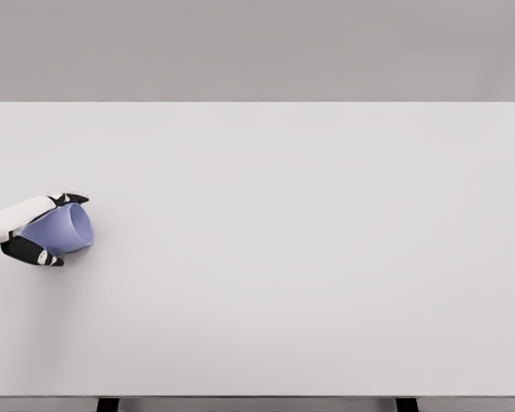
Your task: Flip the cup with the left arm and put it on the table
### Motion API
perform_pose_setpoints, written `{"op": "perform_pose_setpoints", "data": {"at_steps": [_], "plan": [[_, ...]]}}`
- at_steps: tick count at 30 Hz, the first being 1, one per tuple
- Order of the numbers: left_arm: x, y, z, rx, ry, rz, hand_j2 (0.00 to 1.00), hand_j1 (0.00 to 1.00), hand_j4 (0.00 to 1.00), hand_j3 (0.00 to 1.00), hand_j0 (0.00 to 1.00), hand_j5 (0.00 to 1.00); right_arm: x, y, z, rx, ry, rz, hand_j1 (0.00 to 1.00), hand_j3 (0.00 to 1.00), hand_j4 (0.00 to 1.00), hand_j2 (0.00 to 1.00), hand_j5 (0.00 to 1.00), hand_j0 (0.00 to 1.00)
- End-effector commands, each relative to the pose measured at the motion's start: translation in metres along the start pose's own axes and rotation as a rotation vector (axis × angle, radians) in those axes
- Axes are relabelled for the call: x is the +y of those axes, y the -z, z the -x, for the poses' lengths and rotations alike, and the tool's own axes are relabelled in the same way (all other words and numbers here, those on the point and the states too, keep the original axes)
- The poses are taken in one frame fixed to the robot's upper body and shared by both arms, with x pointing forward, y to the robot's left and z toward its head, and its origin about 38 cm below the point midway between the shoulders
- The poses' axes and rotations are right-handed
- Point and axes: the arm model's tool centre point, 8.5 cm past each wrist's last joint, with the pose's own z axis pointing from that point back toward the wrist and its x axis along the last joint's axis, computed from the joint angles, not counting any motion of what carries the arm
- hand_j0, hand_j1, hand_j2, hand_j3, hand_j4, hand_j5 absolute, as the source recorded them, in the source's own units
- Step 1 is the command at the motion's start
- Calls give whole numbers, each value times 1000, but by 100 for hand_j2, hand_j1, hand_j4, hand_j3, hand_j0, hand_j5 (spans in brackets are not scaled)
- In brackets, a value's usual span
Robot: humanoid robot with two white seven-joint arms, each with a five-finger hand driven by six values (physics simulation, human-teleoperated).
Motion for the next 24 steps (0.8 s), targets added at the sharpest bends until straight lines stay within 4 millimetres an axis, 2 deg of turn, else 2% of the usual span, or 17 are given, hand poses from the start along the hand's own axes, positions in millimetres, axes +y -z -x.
{"op": "perform_pose_setpoints", "data": {"at_steps": [1, 4, 7, 10, 20, 24], "plan": [[2, 2, -2, -6, 2, -5, 95, 95, 95, 95, 95, 95, 0, 0, 0, -1, 0, 0, 100, 100, 100, 100, 100, 100], [1, 1, -1, -4, 1, -5, 93, 93, 93, 93, 93, 93, 0, 0, 0, 1, 0, 0, 100, 100, 100, 100, 100, 100], [1, 1, -1, -3, 3, -5, 80, 80, 80, 80, 80, 80, 0, 0, 0, 1, 0, -1, 100, 100, 100, 100, 100, 100], [2, 1, 0, 4, 4, -7, 74, 74, 74, 74, 74, 74, 0, 0, 0, 1, 0, 0, 100, 100, 100, 100, 100, 100], [7, 1, -3, -9, 1, -25, 65, 65, 65, 65, 65, 65, 0, 0, 0, 1, 0, 0, 100, 100, 100, 100, 100, 100], [15, 2, -6, -14, -7, -46, 61, 61, 61, 61, 61, 61, 0, 0, 0, 1, 0, -1, 100, 100, 100, 100, 100, 100]]}}
